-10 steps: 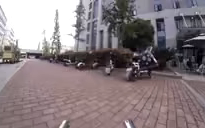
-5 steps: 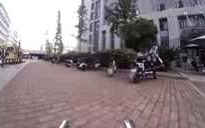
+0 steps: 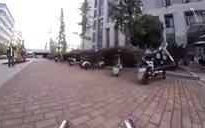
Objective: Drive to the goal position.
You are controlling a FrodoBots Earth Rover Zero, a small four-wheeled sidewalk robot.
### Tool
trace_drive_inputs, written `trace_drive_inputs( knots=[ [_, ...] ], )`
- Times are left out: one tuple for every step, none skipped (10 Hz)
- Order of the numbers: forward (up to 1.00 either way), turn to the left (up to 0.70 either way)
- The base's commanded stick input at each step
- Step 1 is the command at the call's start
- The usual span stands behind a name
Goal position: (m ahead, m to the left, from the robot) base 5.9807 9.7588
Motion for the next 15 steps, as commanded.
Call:
trace_drive_inputs(
  knots=[
    [0.70, 0.14],
    [0.70, 0.14],
    [0.70, 0.14],
    [0.70, 0.14],
    [0.70, 0.14],
    [0.70, 0.14],
    [0.70, 0.14],
    [0.70, 0.14],
    [0.70, 0.14],
    [0.70, 0.14],
    [0.70, 0.14],
    [0.70, 0.14],
    [0.70, 0.14],
    [0.70, 0.14],
    [0.70, 0.14]
  ],
)
